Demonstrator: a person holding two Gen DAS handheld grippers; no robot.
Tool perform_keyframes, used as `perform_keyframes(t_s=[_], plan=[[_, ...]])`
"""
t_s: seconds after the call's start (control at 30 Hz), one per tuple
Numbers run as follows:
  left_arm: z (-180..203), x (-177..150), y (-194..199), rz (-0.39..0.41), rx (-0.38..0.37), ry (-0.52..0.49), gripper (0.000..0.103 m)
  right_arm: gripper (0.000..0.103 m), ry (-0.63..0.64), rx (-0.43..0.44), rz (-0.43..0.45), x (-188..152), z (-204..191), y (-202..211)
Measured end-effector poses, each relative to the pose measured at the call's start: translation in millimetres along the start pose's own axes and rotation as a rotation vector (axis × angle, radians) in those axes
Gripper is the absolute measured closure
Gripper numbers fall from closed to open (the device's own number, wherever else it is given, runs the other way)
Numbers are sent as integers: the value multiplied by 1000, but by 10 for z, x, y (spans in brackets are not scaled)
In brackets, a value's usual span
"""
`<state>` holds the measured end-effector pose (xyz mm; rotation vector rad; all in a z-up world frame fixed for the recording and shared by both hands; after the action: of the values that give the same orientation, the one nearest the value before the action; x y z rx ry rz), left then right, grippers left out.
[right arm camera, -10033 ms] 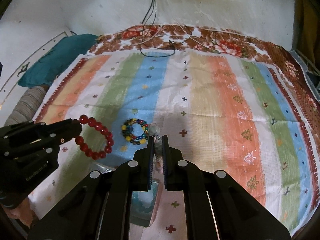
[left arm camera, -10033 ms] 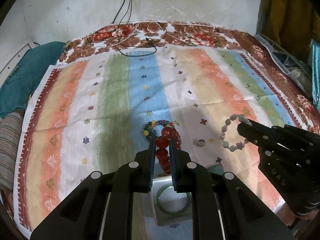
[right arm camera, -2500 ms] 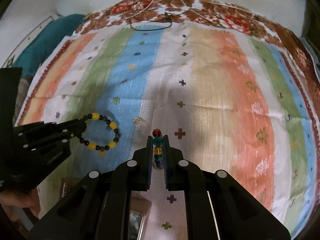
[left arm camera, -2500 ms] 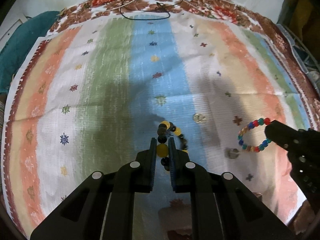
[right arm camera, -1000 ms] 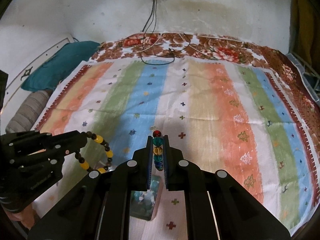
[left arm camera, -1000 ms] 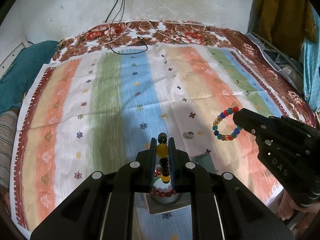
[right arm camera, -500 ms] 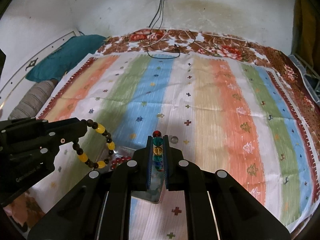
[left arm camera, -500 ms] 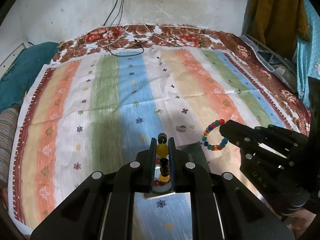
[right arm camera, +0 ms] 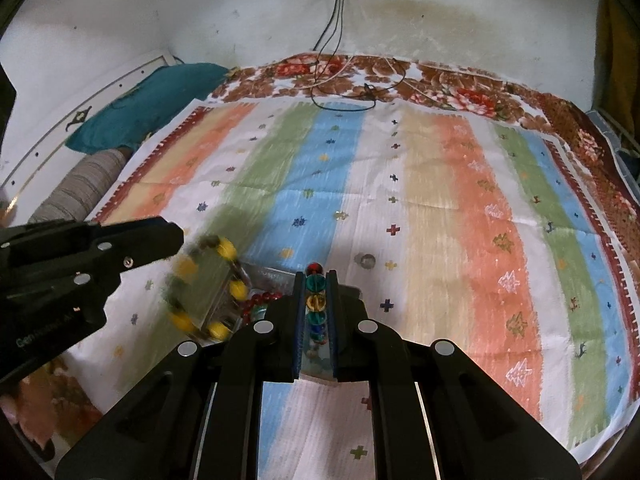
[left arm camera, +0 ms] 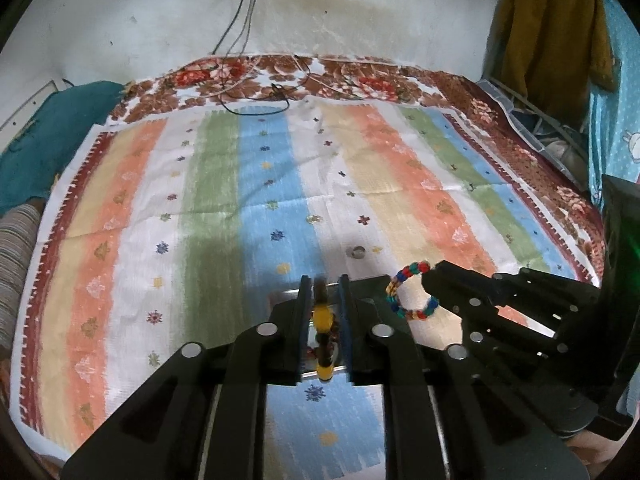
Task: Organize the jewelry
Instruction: 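Open the left tool over the tin to drop the yellow-black bracelet while the right drops the multicolour one, then move both tools toward the small metal rings on the cloth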
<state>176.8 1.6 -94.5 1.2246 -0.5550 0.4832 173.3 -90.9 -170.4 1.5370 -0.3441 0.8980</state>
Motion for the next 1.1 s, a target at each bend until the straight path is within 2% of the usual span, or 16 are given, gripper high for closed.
perform_keyframes(t_s=[0.07, 0.1, 0.23, 0.47, 0.63, 0.7, 1.1], plan=[[-25, 2, -7, -2, 10, 5, 74, 64, -7, -2, 6, 17, 24, 11], [-46, 2, -17, -5, 18, 9, 73, 62, -14, -4, 10, 24, 38, 18], [-122, 14, -48, -12, 35, 23, 66, 61, -32, -20, 3, 31, 122, -11], [-212, 25, -114, -28, 43, 35, 54, 50, -78, -27, -20, 43, 272, -94], [-290, 64, -191, -34, 38, 60, 50, 44, -82, -19, -39, 56, 298, -167], [-319, 112, -224, -26, 43, 59, 44, 41, -82, -20, -43, 70, 306, -195], [-432, 231, -674, -92, 47, 78, 37, 31, -52, -38, -98, 137, 295, -493]])
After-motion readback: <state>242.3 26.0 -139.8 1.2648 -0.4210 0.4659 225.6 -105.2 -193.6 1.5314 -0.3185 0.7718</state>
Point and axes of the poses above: each gripper's, at about its wrist camera, not at the fingertips, and y roughly against the way its jaws point, z to its right, x to its top, the point moved 10 cm from there along -y, roughly the way its jaws point, and after that the axes turned 10 degrees about -x, right-handed, at the moved point
